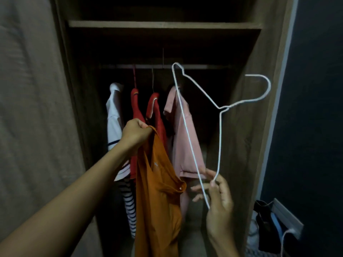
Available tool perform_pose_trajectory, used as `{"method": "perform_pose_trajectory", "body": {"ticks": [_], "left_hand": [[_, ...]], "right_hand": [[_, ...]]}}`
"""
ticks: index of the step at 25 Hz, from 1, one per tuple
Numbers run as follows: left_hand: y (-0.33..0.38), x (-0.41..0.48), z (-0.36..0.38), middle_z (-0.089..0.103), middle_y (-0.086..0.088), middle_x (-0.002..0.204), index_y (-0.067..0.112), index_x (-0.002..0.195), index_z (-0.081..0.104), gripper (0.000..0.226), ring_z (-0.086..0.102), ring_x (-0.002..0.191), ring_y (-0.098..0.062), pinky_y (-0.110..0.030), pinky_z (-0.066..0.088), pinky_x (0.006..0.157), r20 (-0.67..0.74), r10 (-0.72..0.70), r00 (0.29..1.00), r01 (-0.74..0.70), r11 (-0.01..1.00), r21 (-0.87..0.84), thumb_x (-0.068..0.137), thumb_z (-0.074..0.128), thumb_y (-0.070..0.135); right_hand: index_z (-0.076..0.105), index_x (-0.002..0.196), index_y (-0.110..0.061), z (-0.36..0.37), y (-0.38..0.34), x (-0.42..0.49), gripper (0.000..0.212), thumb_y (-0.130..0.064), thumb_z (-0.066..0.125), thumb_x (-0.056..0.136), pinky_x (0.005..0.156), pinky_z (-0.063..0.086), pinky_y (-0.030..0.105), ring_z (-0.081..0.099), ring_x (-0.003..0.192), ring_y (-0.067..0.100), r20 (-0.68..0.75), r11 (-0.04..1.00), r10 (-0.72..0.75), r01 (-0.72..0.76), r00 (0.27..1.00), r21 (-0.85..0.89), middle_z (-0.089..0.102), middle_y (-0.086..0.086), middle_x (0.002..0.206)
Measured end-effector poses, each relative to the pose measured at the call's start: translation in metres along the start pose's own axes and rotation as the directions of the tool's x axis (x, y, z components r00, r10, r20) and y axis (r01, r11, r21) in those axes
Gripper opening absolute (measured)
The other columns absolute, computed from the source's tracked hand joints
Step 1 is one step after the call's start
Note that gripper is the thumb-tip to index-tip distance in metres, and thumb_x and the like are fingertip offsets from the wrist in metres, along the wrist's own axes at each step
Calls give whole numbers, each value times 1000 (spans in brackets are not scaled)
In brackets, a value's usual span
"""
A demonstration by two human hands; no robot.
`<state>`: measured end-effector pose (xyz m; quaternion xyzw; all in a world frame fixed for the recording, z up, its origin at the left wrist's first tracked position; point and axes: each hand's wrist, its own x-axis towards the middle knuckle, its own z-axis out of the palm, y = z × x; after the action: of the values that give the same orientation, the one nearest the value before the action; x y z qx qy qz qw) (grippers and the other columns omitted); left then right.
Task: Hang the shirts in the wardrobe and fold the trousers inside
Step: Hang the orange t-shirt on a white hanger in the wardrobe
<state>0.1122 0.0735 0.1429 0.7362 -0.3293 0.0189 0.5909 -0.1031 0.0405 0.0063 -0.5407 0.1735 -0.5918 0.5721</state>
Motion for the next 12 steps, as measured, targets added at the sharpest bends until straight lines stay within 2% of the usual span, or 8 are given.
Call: {"method": "perform_pose_trajectory", "body": {"ticks": [2,3,5,8,12], "left_hand": [[-11,-7,-24,56,-3,61,17,66,54,15,54,60,-20,-28,46,58,-32,-13,999,14,999,41,77,61,11],[-16,-11,-36,56,-2,61,18,65,53,16,54,60,-19,-27,45,58,-56,-17,998,20,998,59,77,61,11],[-29,-19,-60,55,-1,59,19,61,51,18,53,59,-19,-26,44,60,-112,-28,993,40,994,101,75,62,13],[-47,-32,-91,54,-2,59,18,62,49,17,53,61,-21,-26,42,59,-148,-76,986,98,985,143,74,59,11],[-70,-50,-136,56,-7,63,14,63,53,14,57,69,-22,-29,45,62,-180,-152,972,188,961,204,76,58,9]], "right_hand": [[56,93,-9,7,8,-16,21,4,39,94,63,50,27,68,76,22,135,993,107,-100,985,-56,74,7,92],[51,85,-6,12,10,-23,22,13,39,90,61,50,24,69,74,21,174,986,164,-155,971,-67,73,8,94],[41,74,-5,24,14,-39,30,24,33,82,48,45,19,62,55,16,190,973,231,-226,954,-49,73,9,88],[42,76,-7,35,22,-61,32,21,28,78,35,28,20,40,35,13,132,964,265,-260,955,-54,70,12,67],[57,85,-10,34,45,-90,39,19,33,75,34,23,16,31,29,9,129,956,262,-239,956,-171,56,7,42]]}}
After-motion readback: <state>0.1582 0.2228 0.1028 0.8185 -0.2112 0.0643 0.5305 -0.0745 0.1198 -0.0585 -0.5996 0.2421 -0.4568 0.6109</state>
